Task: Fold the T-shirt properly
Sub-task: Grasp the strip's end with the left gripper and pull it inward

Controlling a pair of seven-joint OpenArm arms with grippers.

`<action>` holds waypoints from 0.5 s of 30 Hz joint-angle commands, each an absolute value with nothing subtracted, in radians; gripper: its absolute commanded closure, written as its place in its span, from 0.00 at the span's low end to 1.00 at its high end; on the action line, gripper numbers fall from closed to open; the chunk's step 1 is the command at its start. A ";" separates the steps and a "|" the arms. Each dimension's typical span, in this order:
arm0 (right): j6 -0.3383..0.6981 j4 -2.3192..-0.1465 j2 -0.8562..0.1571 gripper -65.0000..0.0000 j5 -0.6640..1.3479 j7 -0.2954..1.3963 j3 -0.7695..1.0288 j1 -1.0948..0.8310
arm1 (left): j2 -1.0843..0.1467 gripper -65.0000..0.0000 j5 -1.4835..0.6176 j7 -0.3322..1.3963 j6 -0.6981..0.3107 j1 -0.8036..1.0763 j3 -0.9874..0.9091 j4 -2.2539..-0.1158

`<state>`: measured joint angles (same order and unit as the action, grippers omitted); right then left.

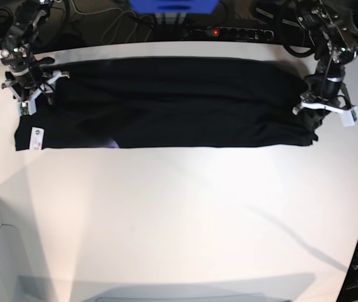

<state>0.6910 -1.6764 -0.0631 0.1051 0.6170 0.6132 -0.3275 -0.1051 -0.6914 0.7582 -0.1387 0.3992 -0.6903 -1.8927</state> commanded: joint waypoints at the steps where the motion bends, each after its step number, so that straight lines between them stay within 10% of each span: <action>1: 0.698 -1.692 -0.071 0.54 0.105 0.610 0.618 -0.326 | -0.131 1.00 -0.699 0.743 -0.140 0.394 -0.696 -1.880; 9: 0.698 -1.690 -0.070 0.54 0.105 0.610 0.618 -0.325 | -0.171 0.96 -0.700 0.754 -0.134 0.323 -0.696 -1.649; 15: 0.698 -1.690 -0.070 0.54 0.105 0.610 0.618 -0.325 | -0.171 0.49 -0.700 0.754 -0.139 0.320 -0.694 -1.598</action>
